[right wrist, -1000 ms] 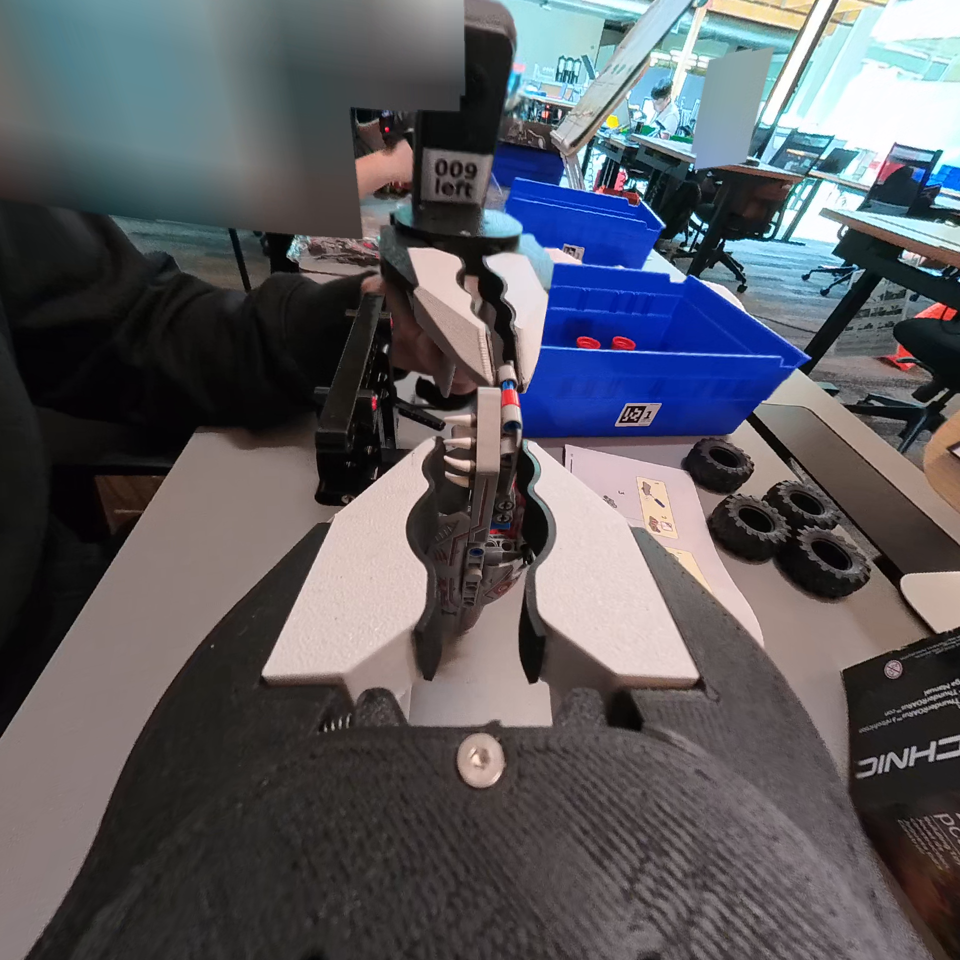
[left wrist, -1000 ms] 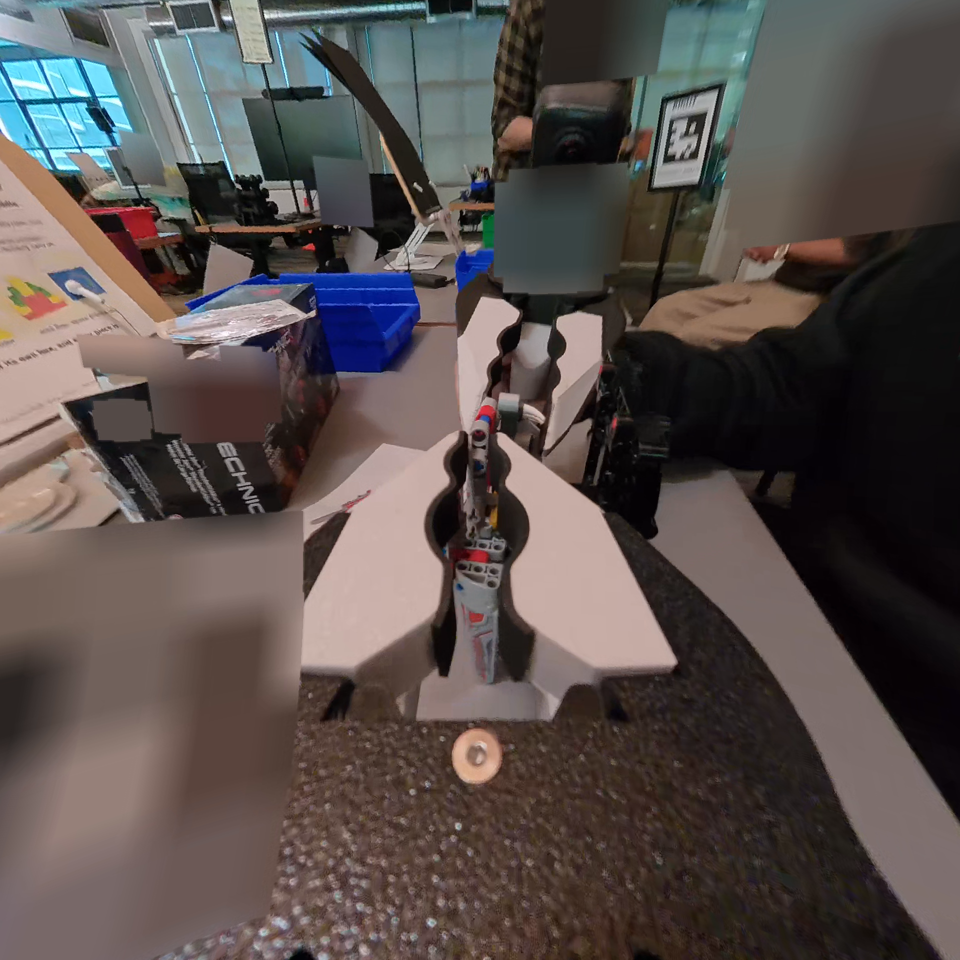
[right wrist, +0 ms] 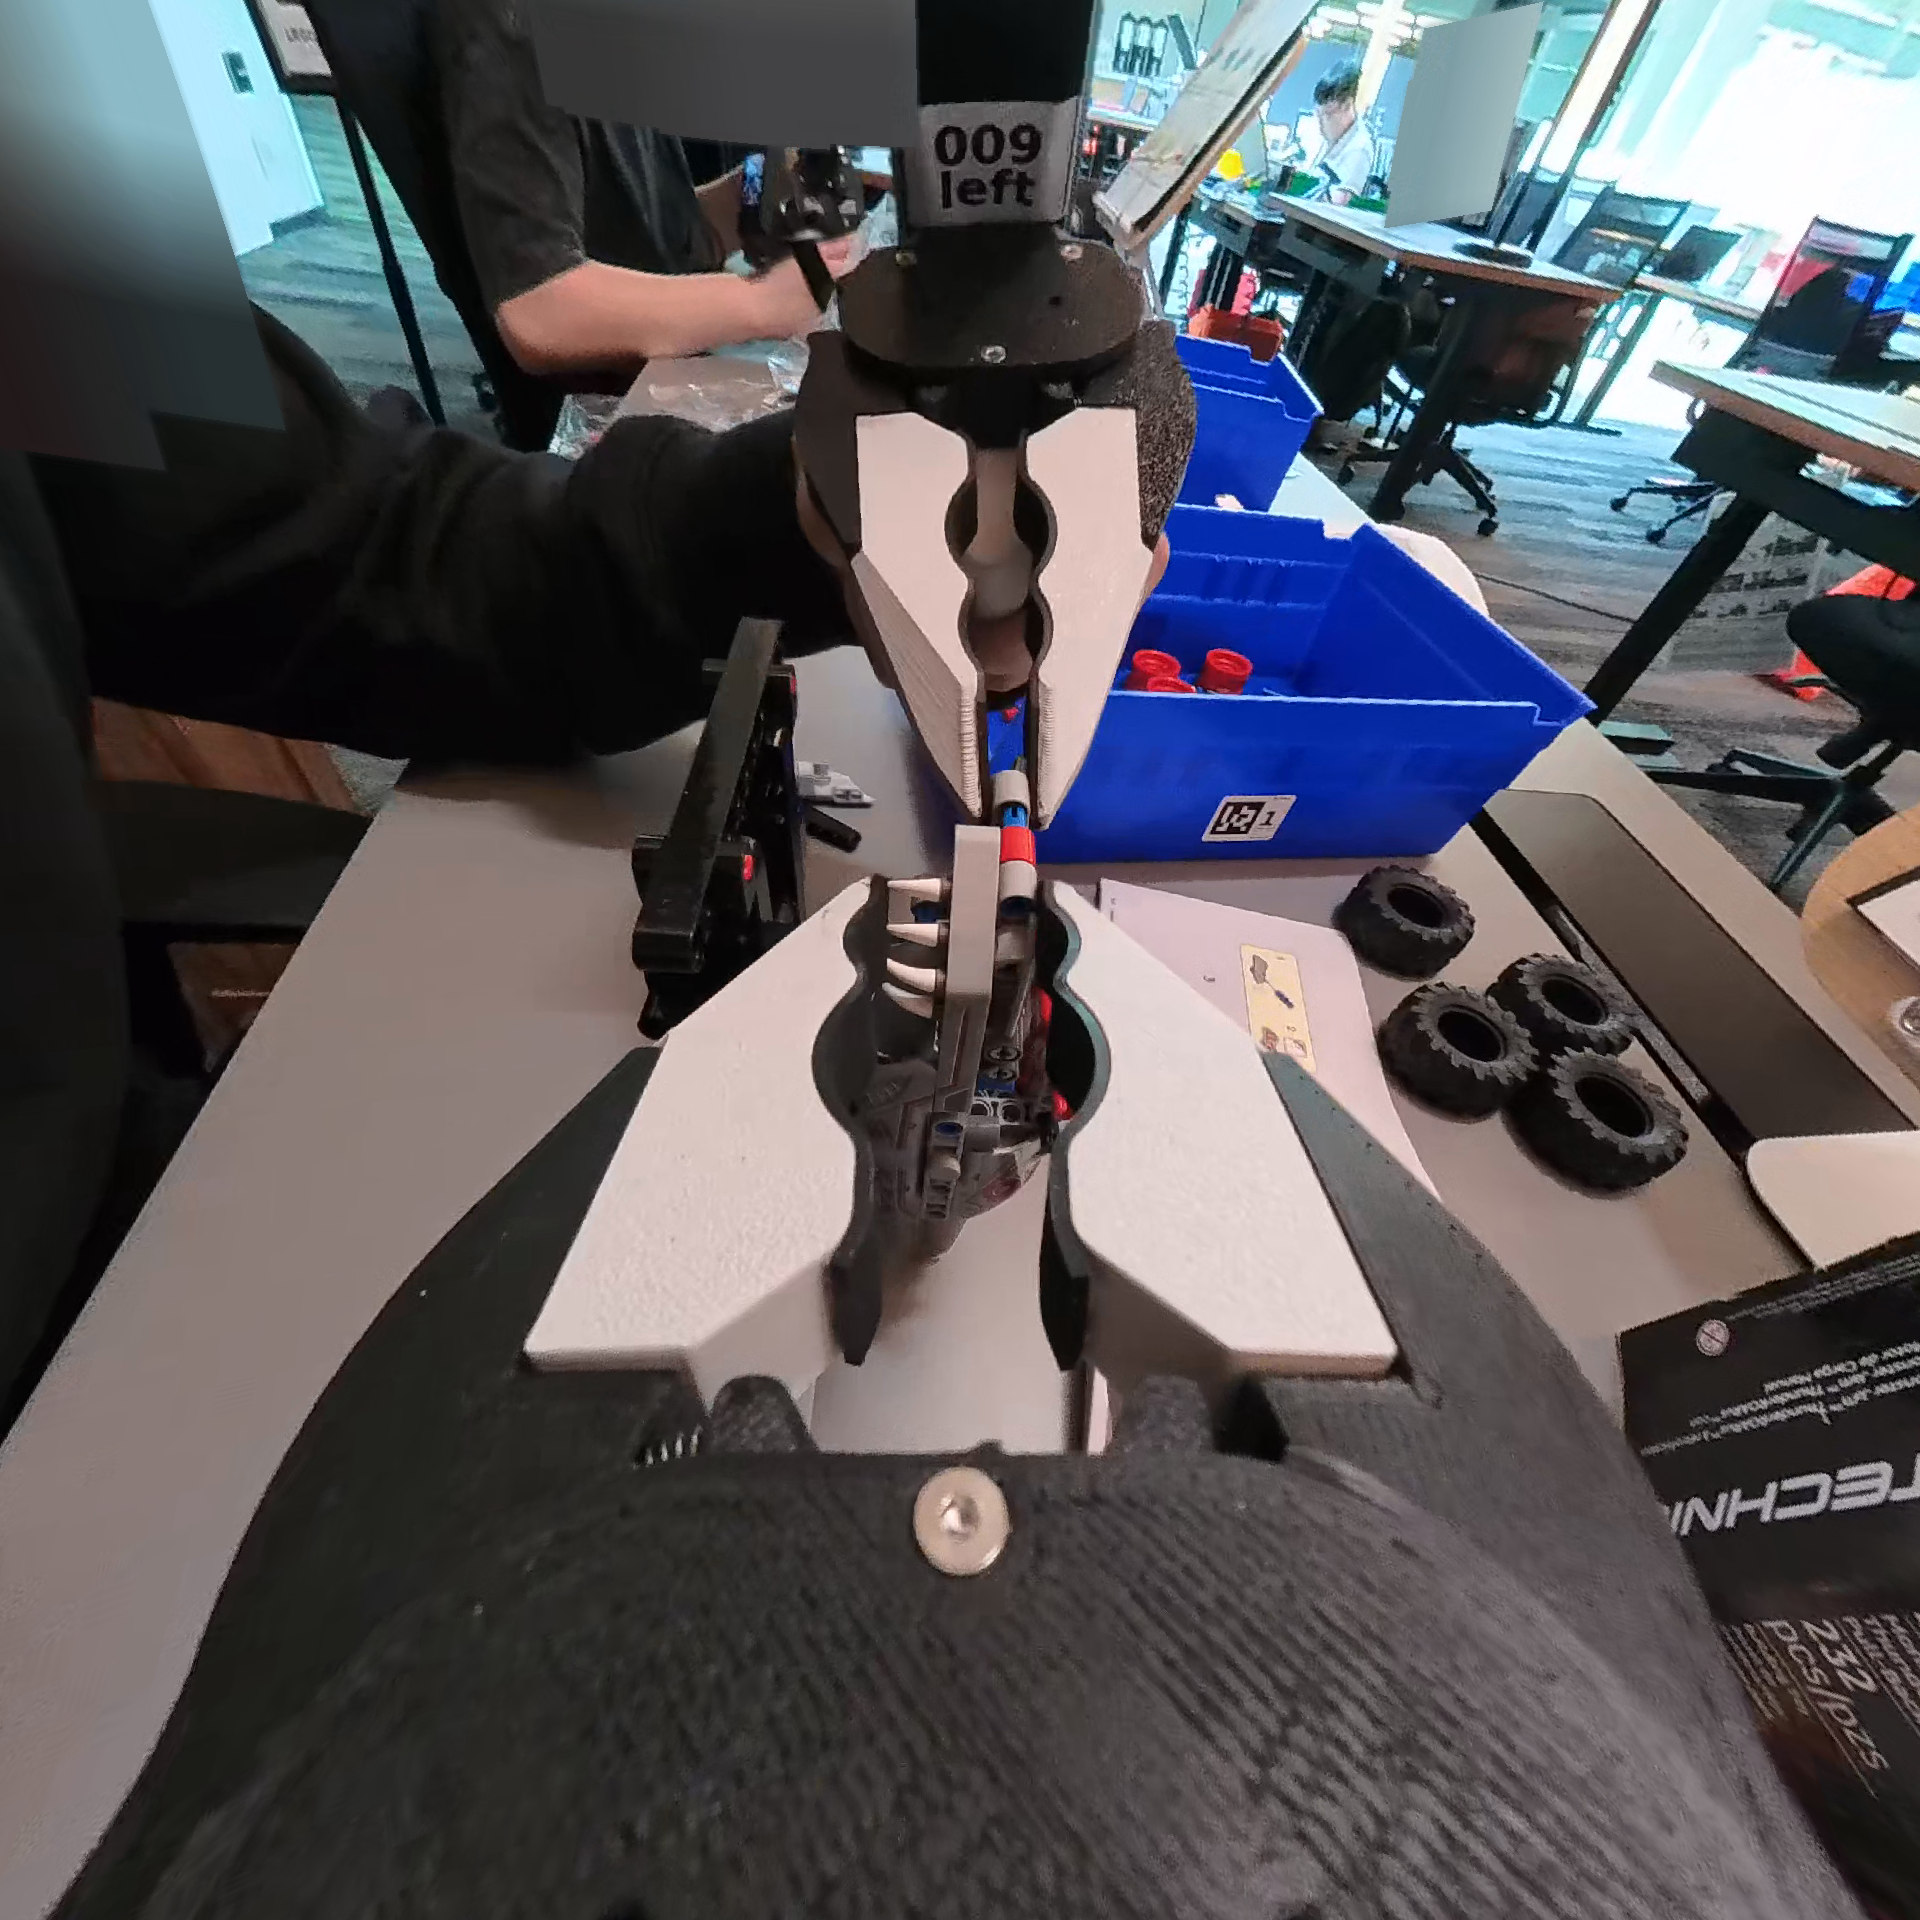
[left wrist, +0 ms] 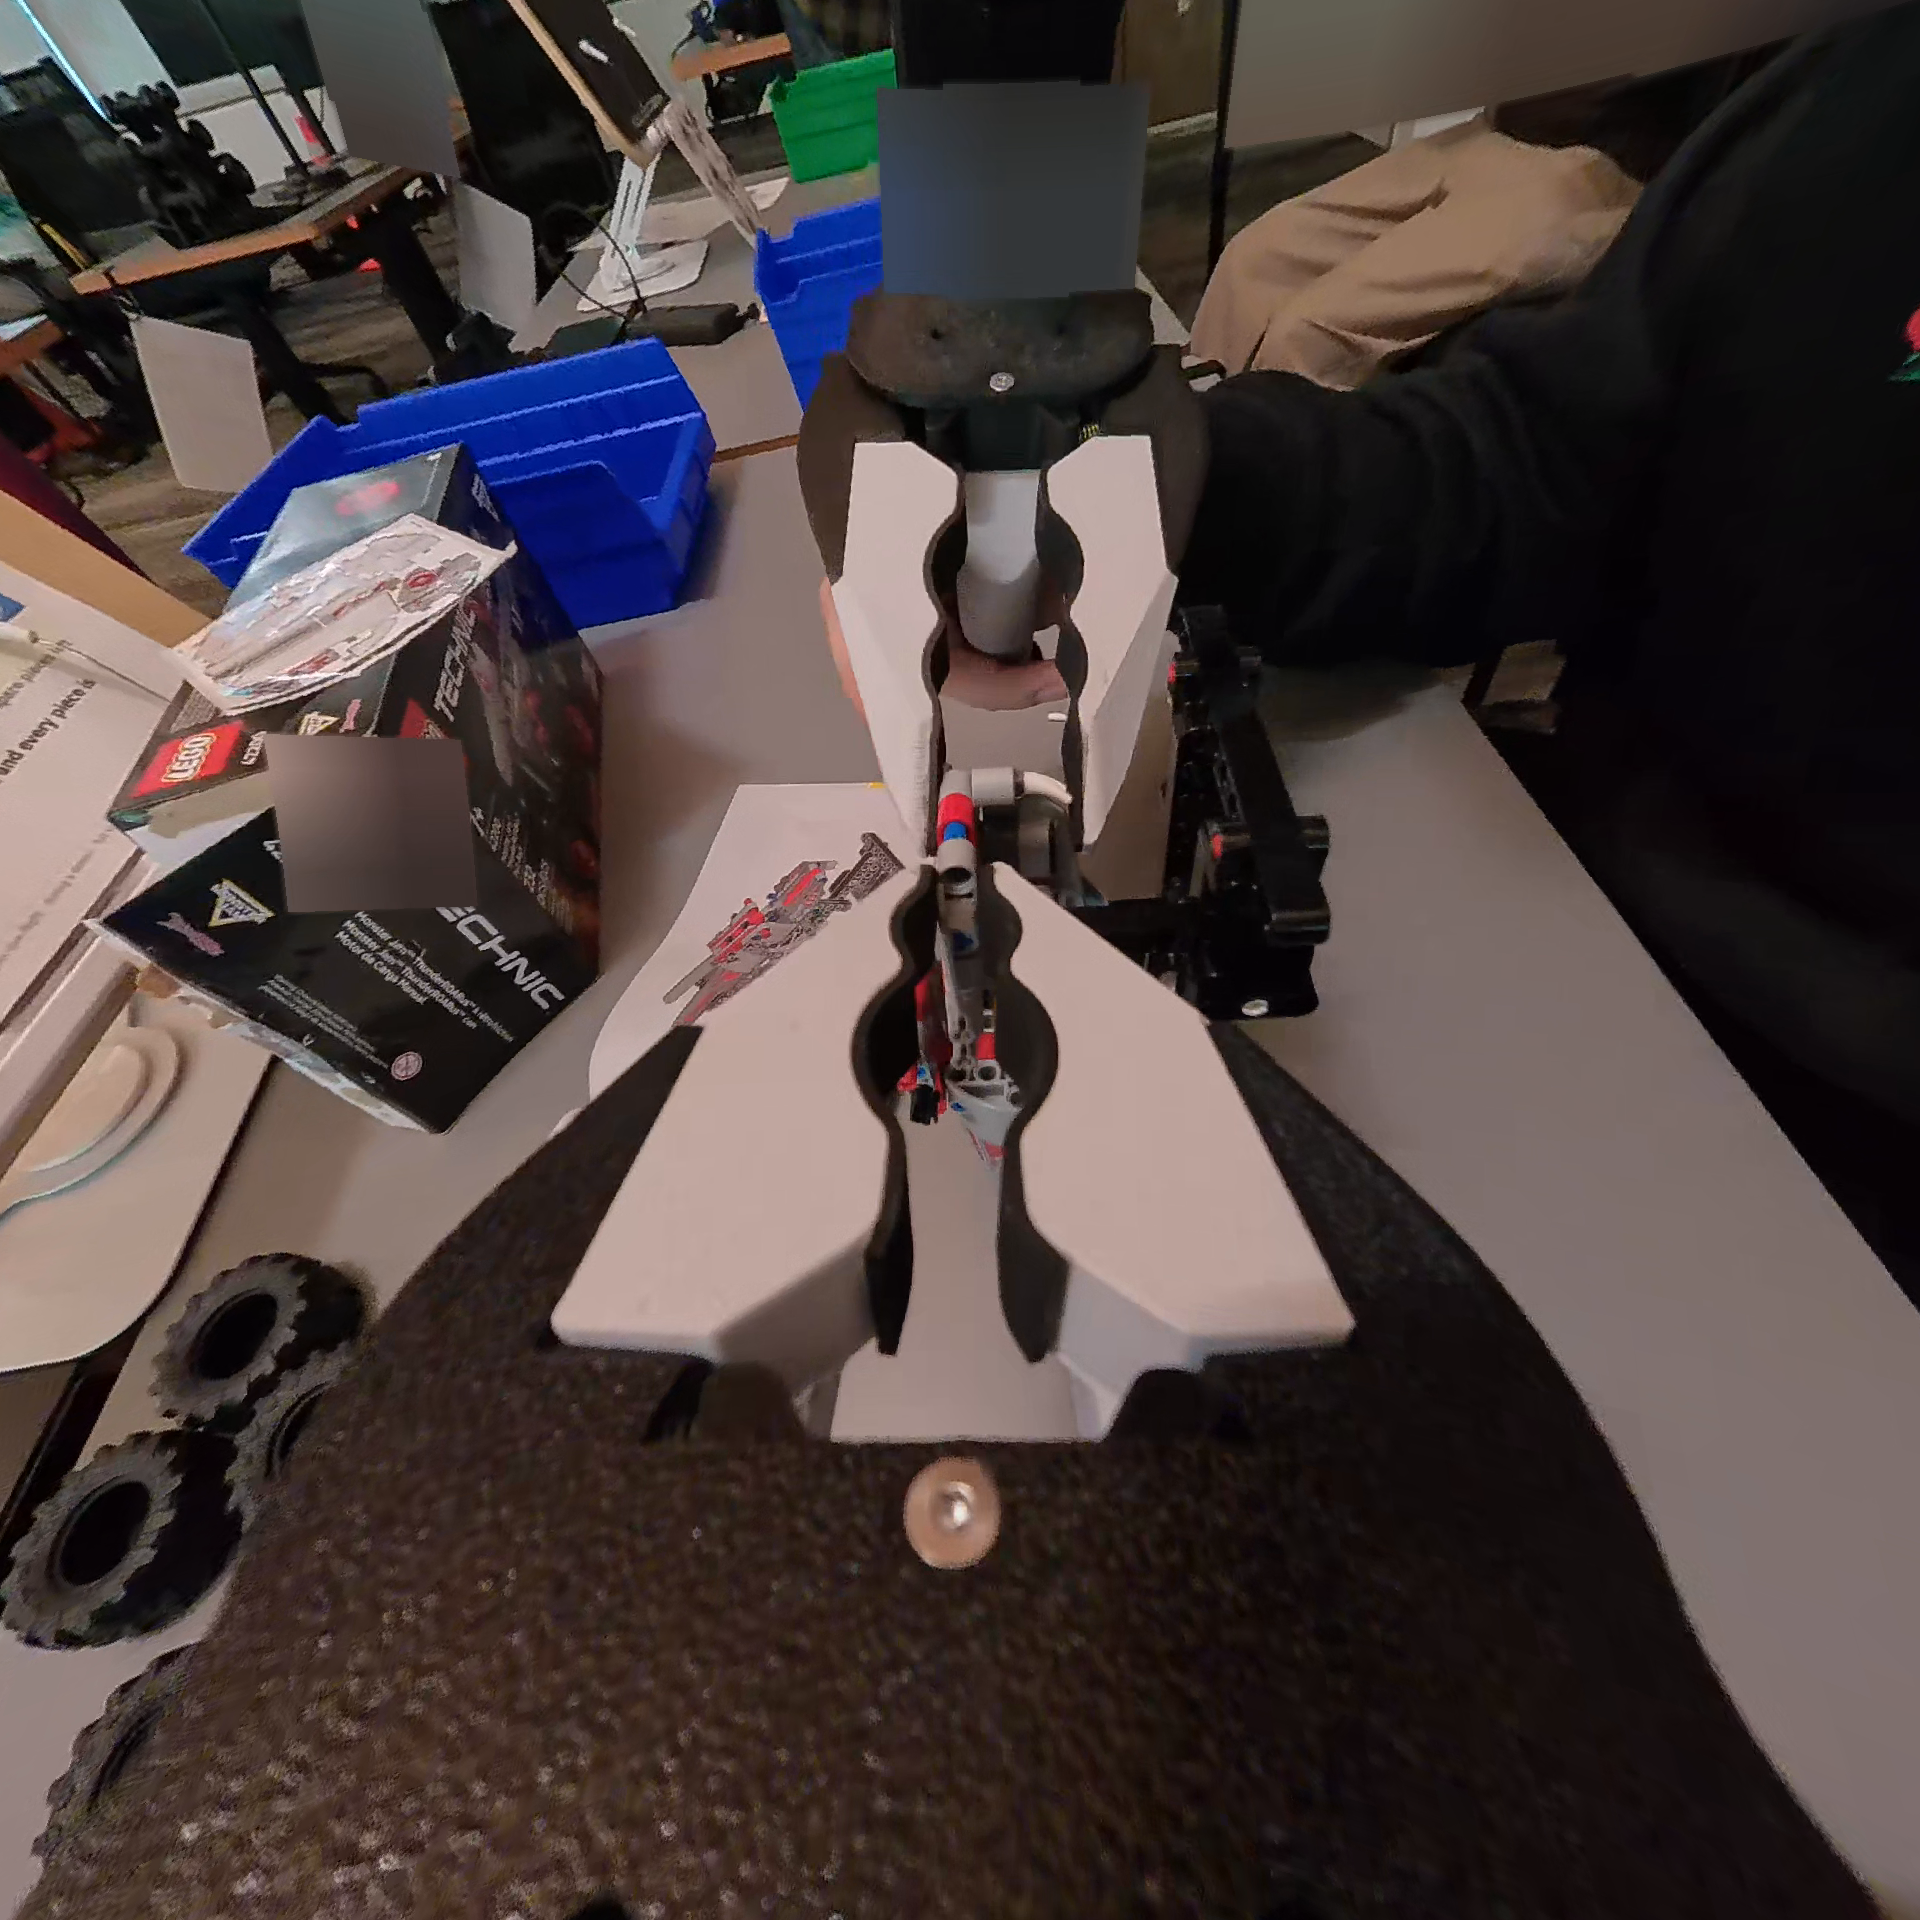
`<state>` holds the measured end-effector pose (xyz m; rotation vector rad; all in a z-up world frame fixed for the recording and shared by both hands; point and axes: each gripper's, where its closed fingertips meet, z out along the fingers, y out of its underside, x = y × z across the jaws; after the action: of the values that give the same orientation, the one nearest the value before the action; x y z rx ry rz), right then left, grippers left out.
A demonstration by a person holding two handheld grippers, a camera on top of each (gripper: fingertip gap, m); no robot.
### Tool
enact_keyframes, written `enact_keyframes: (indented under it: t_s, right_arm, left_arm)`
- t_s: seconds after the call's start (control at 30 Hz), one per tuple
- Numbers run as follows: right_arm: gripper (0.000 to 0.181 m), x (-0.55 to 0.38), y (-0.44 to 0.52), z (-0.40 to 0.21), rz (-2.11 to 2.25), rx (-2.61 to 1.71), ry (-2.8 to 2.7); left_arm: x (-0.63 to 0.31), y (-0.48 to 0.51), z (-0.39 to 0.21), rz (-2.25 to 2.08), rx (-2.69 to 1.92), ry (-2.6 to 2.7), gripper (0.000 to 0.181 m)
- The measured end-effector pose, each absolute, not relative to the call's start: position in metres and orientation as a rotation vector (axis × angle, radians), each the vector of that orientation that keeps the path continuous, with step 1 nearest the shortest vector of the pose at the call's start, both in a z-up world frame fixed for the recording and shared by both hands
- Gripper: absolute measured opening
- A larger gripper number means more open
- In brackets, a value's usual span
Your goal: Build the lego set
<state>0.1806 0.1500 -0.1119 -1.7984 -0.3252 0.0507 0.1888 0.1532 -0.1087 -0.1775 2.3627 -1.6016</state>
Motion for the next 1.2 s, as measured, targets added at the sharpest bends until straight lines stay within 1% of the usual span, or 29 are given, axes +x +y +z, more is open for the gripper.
enact_keyframes:
  t_s: [0.27,0.33,0.43,0.57,0.7,0.93,1.2]
  right_arm:
    - [0.027,0.182,0.142,-0.105,0.078,-1.746,-0.298]
    - [0.022,0.185,0.141,-0.101,0.118,-1.729,-0.251]
    - [0.025,0.186,0.145,-0.101,0.096,-1.750,-0.232]
    - [0.015,0.188,0.150,-0.102,0.041,-1.811,-0.217]
    - [0.015,0.188,0.150,-0.103,0.046,-1.826,-0.190]
    - [0.016,0.189,0.151,-0.103,0.204,-1.804,-0.096]
    - [0.015,0.190,0.156,-0.103,0.183,-1.761,-0.092]
  left_arm:
    - [0.190,0.153,-0.109,-1.605,-0.168,2.372,0.004]
    - [0.190,0.153,-0.109,-1.606,-0.170,2.373,0.004]
    - [0.191,0.153,-0.109,-1.600,-0.173,2.372,0.004]
    - [0.190,0.151,-0.109,-1.575,-0.169,2.367,0.004]
    - [0.191,0.151,-0.110,-1.567,-0.170,2.363,0.004]
    - [0.191,0.153,-0.110,-1.558,-0.160,2.362,0.004]
    - [0.195,0.156,-0.110,-1.544,-0.165,2.347,0.004]
